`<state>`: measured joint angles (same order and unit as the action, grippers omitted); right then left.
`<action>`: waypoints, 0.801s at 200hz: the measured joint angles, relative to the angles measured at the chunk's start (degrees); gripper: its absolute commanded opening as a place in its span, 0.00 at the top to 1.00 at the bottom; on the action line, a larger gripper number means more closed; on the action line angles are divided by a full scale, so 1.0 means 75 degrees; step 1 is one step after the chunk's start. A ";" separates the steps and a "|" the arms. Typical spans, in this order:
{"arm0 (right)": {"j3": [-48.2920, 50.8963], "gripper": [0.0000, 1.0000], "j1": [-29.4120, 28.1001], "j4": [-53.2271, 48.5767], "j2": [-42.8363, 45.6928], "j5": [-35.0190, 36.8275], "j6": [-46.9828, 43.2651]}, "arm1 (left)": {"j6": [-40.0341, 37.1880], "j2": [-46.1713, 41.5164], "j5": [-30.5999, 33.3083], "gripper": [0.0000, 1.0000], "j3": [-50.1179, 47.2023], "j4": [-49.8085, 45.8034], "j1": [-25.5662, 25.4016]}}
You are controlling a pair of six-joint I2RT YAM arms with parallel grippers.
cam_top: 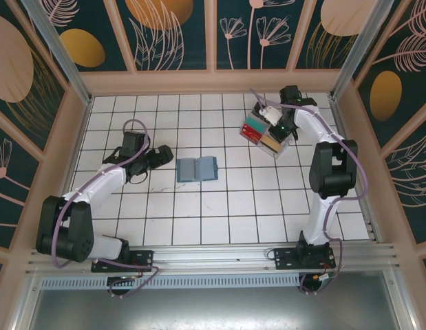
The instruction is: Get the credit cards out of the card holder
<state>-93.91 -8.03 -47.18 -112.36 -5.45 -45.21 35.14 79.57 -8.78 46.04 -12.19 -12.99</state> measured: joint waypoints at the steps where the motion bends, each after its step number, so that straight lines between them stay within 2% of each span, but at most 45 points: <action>1: 0.0000 0.88 0.0000 0.0006 0.0000 0.0003 0.0015 | 0.0000 0.0000 0.0000 0.01 0.0000 0.0000 0.0000; 43: -0.0070 0.81 0.0000 0.0093 -0.0041 0.0003 0.0102 | 0.0000 0.0012 -0.0029 0.01 0.0000 0.0003 0.0000; 112: -0.0388 0.79 0.0000 0.0230 -0.0044 -0.0137 0.0437 | 0.0003 0.0012 -0.0032 0.01 -0.0085 0.0003 0.0000; 145: -0.0466 0.62 -0.0009 0.0460 0.0262 -0.0548 0.1192 | 0.0035 0.0006 -0.0029 0.01 -0.0137 0.0061 0.0000; 160: -0.0254 0.51 -0.0064 0.0933 0.0653 -0.0667 0.1760 | 0.0087 -0.0017 -0.0029 0.01 -0.0195 0.0114 0.0000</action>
<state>-95.81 -8.51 -40.18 -107.46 -10.46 -32.01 35.79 79.44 -8.99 44.58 -11.33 -12.99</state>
